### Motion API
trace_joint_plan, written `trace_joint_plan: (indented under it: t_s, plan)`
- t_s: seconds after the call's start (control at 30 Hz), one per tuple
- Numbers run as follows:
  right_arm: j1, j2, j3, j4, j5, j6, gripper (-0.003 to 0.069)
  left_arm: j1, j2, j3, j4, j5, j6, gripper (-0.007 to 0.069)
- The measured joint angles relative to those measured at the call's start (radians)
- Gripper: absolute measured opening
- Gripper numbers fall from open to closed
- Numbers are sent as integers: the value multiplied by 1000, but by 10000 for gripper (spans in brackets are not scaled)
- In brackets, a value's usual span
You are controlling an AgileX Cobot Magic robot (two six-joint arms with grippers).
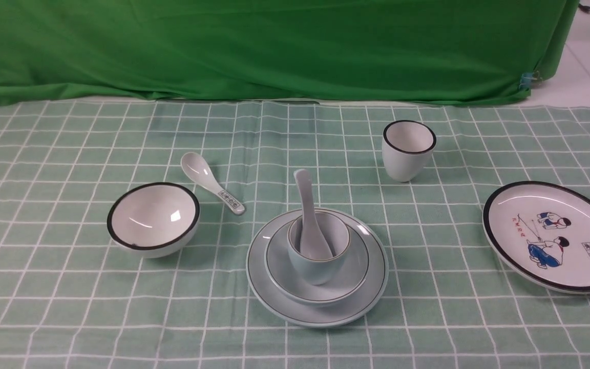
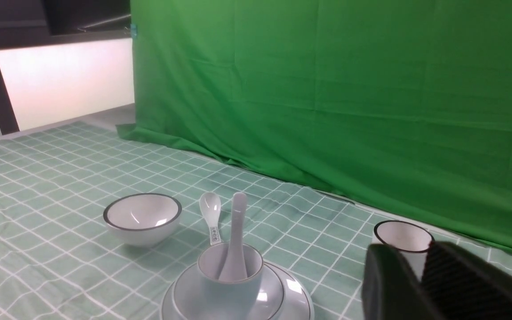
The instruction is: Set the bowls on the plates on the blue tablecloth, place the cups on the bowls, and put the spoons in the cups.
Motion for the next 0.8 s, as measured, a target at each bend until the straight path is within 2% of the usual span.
trace_joint_plan:
  t_s: [0.17, 0.8]
  plan:
    - [0, -1, 0, 0, 0, 0, 183, -32, 0, 2, 14, 64, 3, 13]
    - [0, -1, 0, -1, 0, 0, 214, -32, 0, 2, 15, 70, 3, 13]
